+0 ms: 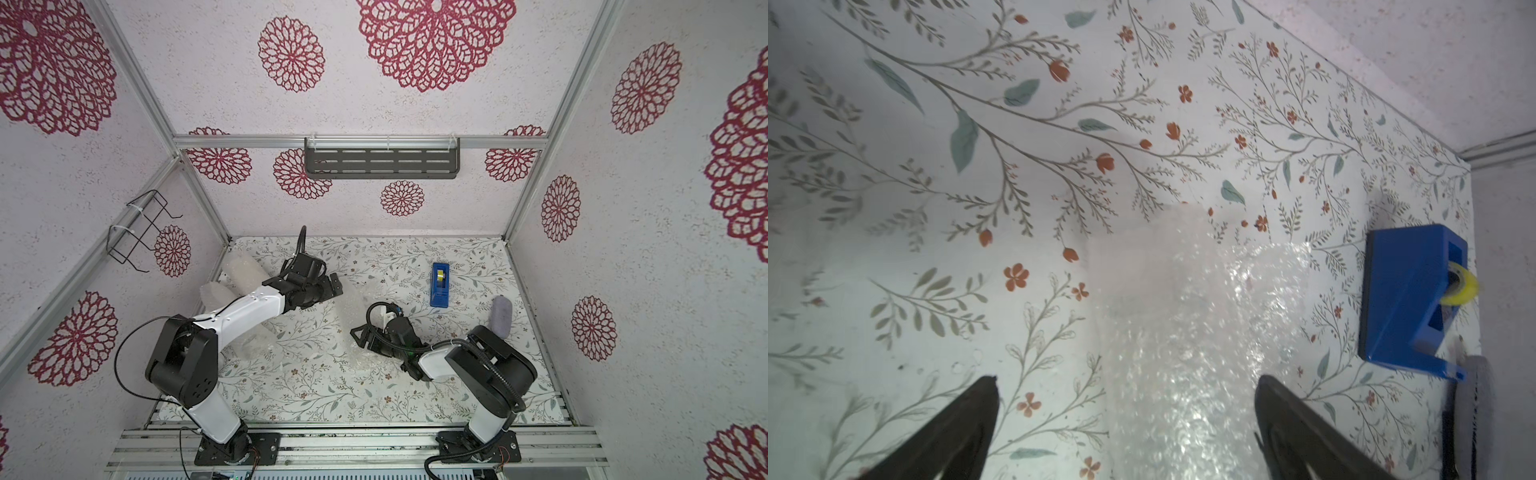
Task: Wrap vases in bubble wrap
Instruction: Wrap the vase in bubble wrap.
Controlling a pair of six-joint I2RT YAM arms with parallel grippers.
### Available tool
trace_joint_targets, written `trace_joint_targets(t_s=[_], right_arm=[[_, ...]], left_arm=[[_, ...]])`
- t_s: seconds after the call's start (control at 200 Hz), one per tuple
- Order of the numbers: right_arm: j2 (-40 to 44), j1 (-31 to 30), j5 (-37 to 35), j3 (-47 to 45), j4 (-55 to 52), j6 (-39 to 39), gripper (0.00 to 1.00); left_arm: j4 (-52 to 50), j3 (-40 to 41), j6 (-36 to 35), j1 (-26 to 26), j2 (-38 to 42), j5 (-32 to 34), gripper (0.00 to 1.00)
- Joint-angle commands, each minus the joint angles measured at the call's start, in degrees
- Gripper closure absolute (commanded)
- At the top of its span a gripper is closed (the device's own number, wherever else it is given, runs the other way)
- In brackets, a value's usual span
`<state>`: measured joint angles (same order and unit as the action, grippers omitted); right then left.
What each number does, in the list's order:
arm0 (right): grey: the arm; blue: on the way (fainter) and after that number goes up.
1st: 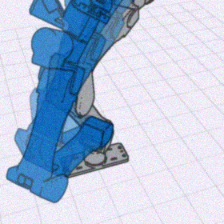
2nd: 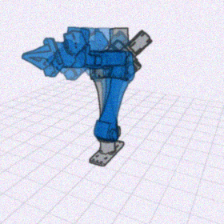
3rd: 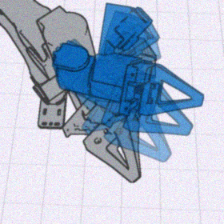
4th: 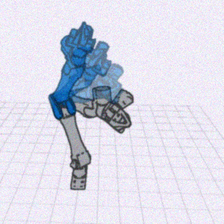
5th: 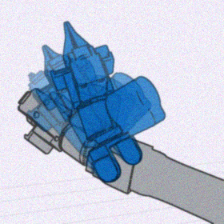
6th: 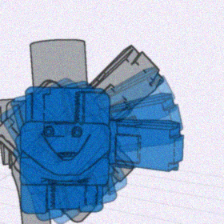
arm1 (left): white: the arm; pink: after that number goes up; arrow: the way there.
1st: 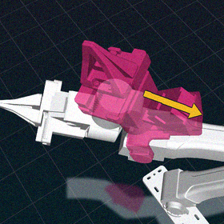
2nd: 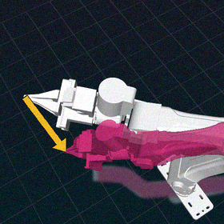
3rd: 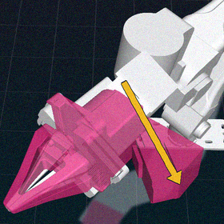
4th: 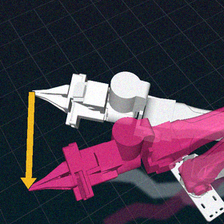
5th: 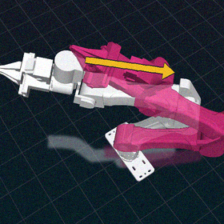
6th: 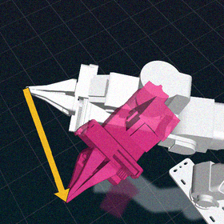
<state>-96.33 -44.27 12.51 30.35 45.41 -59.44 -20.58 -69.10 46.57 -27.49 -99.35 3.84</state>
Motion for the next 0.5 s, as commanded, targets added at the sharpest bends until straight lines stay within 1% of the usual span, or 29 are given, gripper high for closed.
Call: trace_joint_targets(t_s=[0.0,0.105,0.195,0.31,0.405,0.495], right_arm=[[-2.75,0.22,3.07,-1.01,-2.38,-2.43,0.24],[-3.61,0.24,3.48,-0.74,-1.61,-2.44,0.23],[-2.94,0.15,2.12,-0.13,-4.43,-0.78,0.22],[-1.55,0.24,0.79,0.12,-7.01,1.05,0.19],[-0.97,0.15,0.57,0.37,-7.79,2.69,0.16],[-0.46,0.15,0.23,0.39,-8.45,3.68,0.14]], left_arm=[[4.11,1.31,0.42,-0.94,-0.94,-3.32,0.01],[5.65,1.44,0.97,-0.99,-2.72,-6.08,0.03],[5.31,0.45,0.88,-1.2,-4.51,-7.3,0.05],[1.33,-2.18,0.37,-1.21,-7.9,-6.68,0.07],[-0.76,-3.93,0.5,-1.08,-10.69,-6.55,0.13],[-2.14,-5.24,0.43,-1.08,-12.61,-5.81,0.15]])
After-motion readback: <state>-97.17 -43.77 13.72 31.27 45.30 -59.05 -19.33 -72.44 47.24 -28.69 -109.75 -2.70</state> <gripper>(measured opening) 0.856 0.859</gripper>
